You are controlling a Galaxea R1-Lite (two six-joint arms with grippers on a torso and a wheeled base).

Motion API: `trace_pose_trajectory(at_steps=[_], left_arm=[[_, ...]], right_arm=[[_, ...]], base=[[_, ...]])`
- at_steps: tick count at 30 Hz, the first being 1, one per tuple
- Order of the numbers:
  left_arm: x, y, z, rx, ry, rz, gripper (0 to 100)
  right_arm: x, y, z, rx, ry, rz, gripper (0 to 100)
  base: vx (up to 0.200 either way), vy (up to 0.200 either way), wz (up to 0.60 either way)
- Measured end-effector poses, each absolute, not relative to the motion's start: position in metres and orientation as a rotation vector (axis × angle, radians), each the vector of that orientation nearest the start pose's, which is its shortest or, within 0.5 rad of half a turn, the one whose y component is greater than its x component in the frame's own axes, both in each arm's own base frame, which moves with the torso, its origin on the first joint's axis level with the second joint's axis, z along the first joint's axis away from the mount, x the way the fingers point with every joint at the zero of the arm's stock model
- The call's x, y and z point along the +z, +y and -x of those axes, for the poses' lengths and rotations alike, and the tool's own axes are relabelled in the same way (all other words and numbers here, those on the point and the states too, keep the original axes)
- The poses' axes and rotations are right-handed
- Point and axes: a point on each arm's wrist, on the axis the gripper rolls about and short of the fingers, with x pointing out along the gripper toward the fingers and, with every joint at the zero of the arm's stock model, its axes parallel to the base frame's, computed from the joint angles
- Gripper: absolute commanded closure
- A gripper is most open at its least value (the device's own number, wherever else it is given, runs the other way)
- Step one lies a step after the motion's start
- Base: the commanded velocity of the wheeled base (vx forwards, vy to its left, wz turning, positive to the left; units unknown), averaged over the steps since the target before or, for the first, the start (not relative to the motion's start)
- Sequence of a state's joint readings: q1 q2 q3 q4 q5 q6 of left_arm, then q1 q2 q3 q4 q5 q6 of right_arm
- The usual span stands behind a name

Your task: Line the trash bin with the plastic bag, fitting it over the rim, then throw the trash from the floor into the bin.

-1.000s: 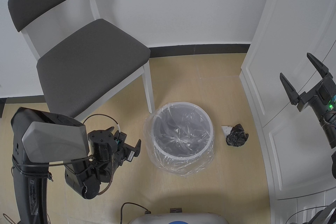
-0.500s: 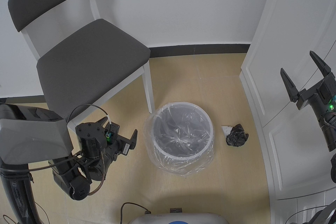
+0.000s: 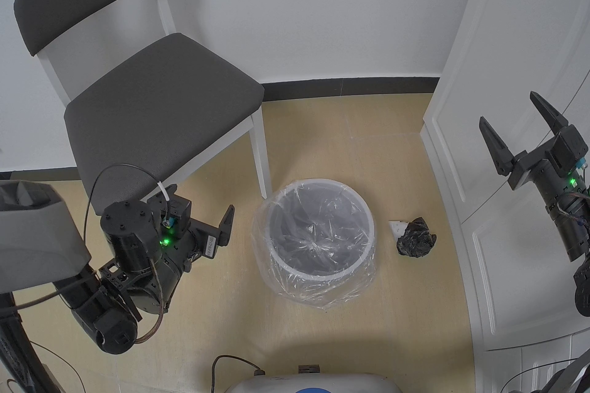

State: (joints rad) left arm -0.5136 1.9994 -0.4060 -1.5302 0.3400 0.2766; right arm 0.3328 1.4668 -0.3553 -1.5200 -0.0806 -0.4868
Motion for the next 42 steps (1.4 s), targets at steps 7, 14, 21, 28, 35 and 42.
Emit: trace_pose_trajectory(at_steps=[7, 14, 21, 28, 35, 42], left_arm=[[0.119, -0.135, -0.248, -0.183, -0.043, -0.179, 0], [0.134, -0.127, -0.232, -0.187, -0.08, -0.114, 0], [0.148, -0.122, -0.219, -0.196, -0.121, -0.082, 0], [0.166, -0.119, -0.206, -0.209, -0.187, -0.055, 0], [0.175, -0.118, -0.197, -0.218, -0.225, -0.058, 0], [0.178, -0.12, -0.194, -0.23, -0.237, -0.055, 0]], right_arm=[[0.208, 0.074, -0.211, 0.247, -0.281, 0.252, 0], [0.205, 0.078, -0.216, 0.326, -0.013, 0.113, 0], [0.219, 0.073, -0.229, 0.328, 0.184, 0.024, 0], [0.211, 0.065, -0.273, 0.264, 0.287, -0.016, 0], [0.179, 0.052, -0.311, 0.192, 0.489, -0.024, 0], [0.147, 0.041, -0.339, 0.159, 0.63, -0.008, 0]], base=[[0.0, 0.0, 0.0], [0.0, 0.0, 0.0], [0.0, 0.0, 0.0], [0.0, 0.0, 0.0], [0.0, 0.0, 0.0], [0.0, 0.0, 0.0]])
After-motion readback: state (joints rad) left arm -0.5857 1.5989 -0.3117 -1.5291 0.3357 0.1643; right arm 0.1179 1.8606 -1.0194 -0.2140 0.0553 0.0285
